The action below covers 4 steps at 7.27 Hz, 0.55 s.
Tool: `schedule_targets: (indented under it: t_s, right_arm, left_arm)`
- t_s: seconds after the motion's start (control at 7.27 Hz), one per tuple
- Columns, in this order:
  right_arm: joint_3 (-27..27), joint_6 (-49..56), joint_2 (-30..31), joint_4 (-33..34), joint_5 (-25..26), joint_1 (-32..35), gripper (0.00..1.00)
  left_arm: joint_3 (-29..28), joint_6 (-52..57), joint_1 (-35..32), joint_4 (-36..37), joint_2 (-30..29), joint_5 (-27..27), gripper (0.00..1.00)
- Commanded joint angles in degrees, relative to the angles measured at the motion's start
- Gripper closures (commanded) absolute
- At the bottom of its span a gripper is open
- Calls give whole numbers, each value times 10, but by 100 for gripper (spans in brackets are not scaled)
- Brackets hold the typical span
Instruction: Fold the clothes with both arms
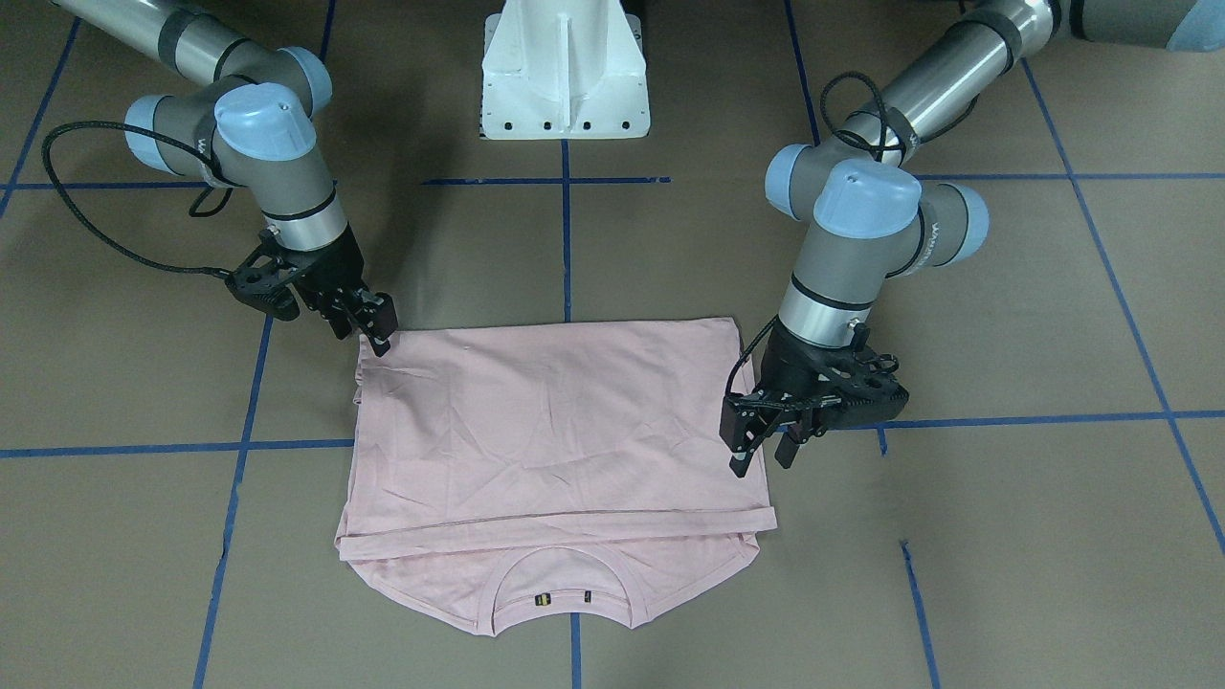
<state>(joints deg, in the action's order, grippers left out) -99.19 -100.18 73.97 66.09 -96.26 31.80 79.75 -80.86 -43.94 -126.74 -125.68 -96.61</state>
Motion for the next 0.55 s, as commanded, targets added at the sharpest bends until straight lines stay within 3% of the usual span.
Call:
schedule_targets:
  t_s: [0.0,0.14,0.28,0.41]
  right_arm:
    - [1,-1,-1,0,-1,-2,61]
    - [1,-1,-1,-1,-2,-2,84]
    - [0,-1,0,-1,-2,-4,98]
    - [-2,-1,1,-1,-2,-7,100]
  left_arm:
    - [1,-6,0,0,0,0,35]
    - [1,-8,0,0,0,0,35]
    - [3,-8,0,0,0,0,35]
    - [5,-8,0,0,0,0,35]
